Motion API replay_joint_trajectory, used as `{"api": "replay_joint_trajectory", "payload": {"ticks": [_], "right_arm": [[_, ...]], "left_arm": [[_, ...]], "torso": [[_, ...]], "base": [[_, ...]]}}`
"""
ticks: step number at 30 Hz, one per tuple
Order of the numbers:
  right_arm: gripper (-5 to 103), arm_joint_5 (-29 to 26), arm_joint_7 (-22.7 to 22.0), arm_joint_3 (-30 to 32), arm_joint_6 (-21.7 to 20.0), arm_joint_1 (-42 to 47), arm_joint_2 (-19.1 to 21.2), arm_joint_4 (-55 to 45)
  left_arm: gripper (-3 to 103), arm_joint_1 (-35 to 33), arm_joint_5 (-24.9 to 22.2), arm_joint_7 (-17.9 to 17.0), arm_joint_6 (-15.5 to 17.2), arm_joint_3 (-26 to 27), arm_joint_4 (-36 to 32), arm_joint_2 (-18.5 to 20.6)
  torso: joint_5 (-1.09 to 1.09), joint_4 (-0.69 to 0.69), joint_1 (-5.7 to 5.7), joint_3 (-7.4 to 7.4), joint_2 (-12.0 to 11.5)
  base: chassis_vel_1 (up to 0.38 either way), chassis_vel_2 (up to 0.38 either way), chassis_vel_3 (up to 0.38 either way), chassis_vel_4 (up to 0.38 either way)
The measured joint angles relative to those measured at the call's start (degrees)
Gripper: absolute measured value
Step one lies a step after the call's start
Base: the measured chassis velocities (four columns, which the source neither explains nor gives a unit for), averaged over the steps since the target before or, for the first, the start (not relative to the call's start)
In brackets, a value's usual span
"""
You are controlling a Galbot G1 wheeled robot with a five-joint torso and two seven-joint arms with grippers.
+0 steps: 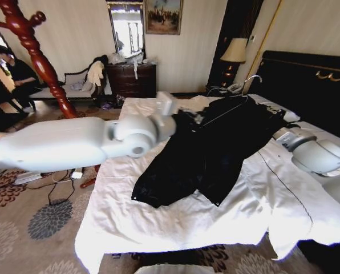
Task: Pick up the clothes from the bed and hang them on the clothes hanger.
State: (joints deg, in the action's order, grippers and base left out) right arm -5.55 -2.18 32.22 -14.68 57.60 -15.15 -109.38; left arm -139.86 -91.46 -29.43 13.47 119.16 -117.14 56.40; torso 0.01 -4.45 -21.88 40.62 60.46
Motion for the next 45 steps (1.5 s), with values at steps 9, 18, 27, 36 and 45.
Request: {"api": "replay_joint_trajectory", "payload": {"ticks": [9, 18, 27, 36, 45], "right_arm": [[22, -0.72, -0.36, 0.3, -0.73, 1.33, -2.13, -3.23], [22, -0.58, -0.66, 1.04, -0.73, 1.57, -2.58, -3.52], [22, 1.15, -0.29, 2.3, -0.03, 3.45, -2.79, -4.8], [22, 1.59, -0.21, 2.09, 0.41, 3.49, -3.41, -5.04], [22, 1.54, -0.19, 2.58, 1.06, 3.8, -3.81, -5.37]], "left_arm": [[0, -0.46, -0.33, -4.95, 0.43, 1.47, 9.39, 12.58], [0, -1.49, -0.16, -6.29, 1.16, 3.03, 18.18, 23.32], [0, -0.62, 2.17, -6.37, 3.13, 3.82, 27.25, 29.08], [0, -0.71, 3.11, -6.01, 3.79, 1.91, 26.01, 32.4], [12, -1.48, 3.7, -7.39, 5.87, 1.21, 21.59, 30.0]], "torso": [[0.0, -0.01, 0.0, 0.0, 0.0], [0.01, -0.02, 0.01, 0.0, 0.0], [-0.01, 0.0, 0.01, 0.0, 0.0], [-0.02, -0.02, 0.01, -0.01, 0.0], [-0.02, 0.0, 0.01, -0.01, 0.0]], "base": [[0.0, 0.0, 0.0, 0.0], [0.0, 0.0, 0.0, 0.0], [0.0, 0.0, 0.0, 0.0], [0.0, 0.0, 0.0, 0.0], [0.0, 0.0, 0.0, 0.0]]}}
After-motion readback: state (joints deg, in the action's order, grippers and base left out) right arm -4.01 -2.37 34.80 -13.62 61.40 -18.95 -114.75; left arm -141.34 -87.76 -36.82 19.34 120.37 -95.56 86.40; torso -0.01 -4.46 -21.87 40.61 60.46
